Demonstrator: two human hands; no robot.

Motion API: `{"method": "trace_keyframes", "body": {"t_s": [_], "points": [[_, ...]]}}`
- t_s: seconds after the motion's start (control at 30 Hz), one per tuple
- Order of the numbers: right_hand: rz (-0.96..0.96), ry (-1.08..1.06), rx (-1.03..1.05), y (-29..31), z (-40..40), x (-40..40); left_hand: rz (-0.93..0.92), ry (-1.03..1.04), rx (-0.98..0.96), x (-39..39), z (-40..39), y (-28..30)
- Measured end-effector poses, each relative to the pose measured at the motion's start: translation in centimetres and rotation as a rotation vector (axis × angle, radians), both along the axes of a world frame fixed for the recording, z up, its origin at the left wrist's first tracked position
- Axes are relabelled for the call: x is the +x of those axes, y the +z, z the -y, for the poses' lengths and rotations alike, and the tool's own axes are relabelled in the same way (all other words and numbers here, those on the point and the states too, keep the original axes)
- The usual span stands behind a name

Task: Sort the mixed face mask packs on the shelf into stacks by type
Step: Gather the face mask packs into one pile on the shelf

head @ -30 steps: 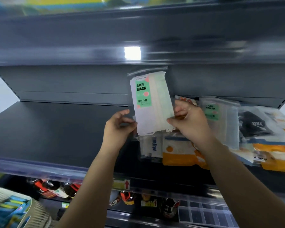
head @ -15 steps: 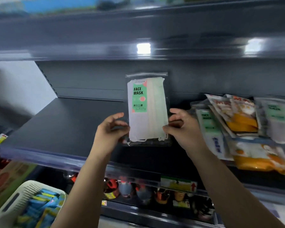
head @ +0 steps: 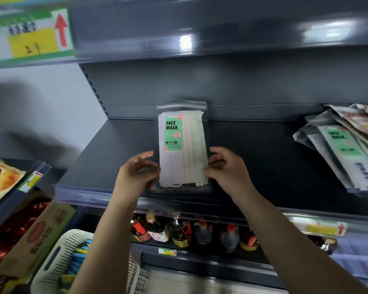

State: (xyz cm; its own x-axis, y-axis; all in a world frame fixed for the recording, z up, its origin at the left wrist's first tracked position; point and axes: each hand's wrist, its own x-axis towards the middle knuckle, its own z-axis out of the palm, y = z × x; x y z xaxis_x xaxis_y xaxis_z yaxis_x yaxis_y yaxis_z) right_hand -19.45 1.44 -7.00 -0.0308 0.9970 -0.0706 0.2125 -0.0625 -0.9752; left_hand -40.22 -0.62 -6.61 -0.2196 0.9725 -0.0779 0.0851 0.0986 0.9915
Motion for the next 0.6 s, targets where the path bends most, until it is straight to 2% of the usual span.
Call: {"method": "trace_keyframes", "body": {"t_s": [0.33,0.6], "points": [[0.087,0.144,0.032,0.3,-2.4,-7.8,-0.036,0.137,-0.052,-7.3,-1.1,0.2],[0.162,0.079,0.016,-1.3,-3.3,-14.8,-0.051,0.058,-0.116,-14.3,-3.5,-1.1]]}}
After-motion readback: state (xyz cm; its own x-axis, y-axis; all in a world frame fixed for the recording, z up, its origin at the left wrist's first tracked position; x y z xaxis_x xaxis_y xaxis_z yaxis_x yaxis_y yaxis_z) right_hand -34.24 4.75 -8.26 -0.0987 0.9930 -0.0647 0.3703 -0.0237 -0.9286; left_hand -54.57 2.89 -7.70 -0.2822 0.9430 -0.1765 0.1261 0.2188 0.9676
